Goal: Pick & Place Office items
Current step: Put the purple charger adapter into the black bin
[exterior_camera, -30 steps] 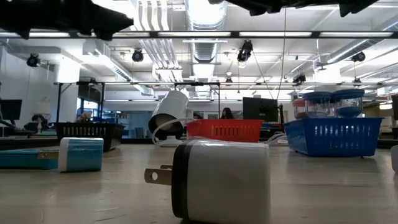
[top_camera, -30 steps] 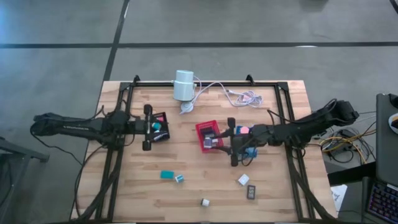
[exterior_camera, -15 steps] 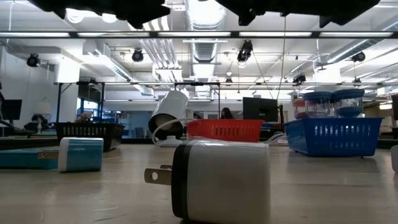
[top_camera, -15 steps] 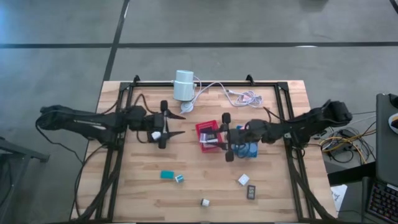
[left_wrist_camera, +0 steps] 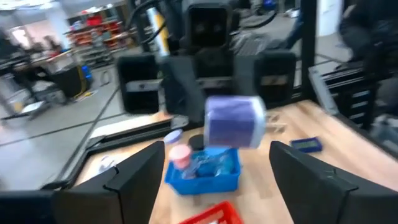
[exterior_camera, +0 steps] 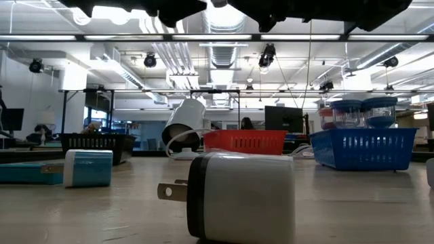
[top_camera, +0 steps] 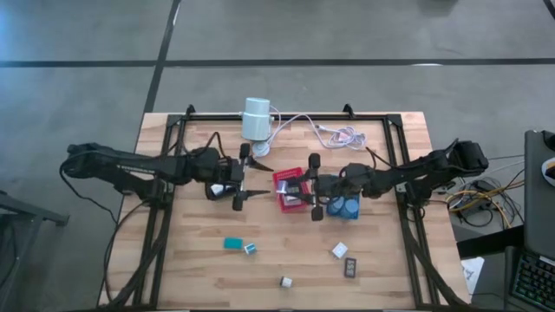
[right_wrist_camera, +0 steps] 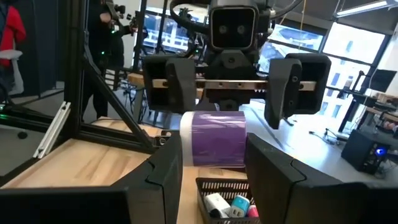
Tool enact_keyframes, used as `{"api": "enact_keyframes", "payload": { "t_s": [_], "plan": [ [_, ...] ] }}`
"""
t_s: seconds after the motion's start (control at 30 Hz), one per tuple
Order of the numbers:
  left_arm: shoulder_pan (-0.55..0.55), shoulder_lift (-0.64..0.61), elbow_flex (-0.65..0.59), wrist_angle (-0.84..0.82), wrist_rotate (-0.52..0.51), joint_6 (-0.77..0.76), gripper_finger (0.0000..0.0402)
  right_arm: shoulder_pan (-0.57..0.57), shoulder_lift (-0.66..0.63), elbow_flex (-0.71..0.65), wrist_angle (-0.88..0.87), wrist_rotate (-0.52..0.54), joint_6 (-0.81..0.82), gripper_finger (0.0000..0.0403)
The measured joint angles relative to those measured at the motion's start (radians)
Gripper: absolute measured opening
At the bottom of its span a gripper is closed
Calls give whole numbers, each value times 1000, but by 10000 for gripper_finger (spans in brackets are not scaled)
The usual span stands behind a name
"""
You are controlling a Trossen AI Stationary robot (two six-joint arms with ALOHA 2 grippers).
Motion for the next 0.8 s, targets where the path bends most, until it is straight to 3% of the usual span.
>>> {"api": "enact_keyframes", "payload": {
  "t_s": [0.23, 0.8],
  "plan": [
    [-12, 42, 28, 0, 37, 1, 318, 0, 0, 0, -5, 0, -2, 135],
    [-12, 104, 76, 16, 27, 19, 319, -1, 3, -1, -6, -3, -6, 135]
  ]
}}
